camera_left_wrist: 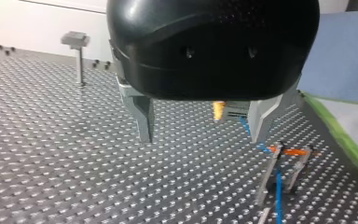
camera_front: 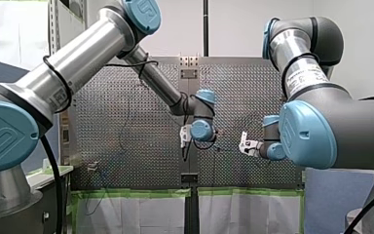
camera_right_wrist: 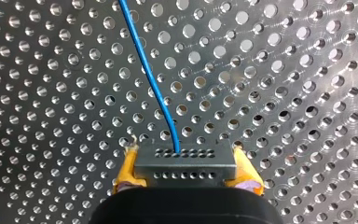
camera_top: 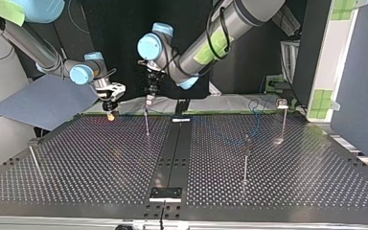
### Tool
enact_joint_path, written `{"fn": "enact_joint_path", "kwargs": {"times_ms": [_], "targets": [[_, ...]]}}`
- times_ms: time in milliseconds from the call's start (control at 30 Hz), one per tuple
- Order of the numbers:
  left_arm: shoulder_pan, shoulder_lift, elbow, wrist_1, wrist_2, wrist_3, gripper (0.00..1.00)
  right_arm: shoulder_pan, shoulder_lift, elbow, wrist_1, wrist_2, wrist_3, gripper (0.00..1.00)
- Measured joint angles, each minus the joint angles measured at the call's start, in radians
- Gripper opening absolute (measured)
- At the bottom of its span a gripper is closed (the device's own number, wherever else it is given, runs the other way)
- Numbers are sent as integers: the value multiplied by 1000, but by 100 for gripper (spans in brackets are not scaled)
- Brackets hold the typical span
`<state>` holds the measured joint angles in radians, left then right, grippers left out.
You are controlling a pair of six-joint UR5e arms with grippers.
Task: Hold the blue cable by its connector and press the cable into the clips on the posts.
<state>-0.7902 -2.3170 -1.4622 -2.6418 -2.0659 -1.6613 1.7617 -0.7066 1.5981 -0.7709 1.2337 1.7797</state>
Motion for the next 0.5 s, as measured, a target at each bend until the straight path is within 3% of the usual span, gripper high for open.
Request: {"fn": "enact_joint_path", "kwargs": {"times_ms": [500], "targets": [[-7, 146, -146, 146, -59, -23, 100, 0, 0, 0, 31, 8, -3, 0]]}}
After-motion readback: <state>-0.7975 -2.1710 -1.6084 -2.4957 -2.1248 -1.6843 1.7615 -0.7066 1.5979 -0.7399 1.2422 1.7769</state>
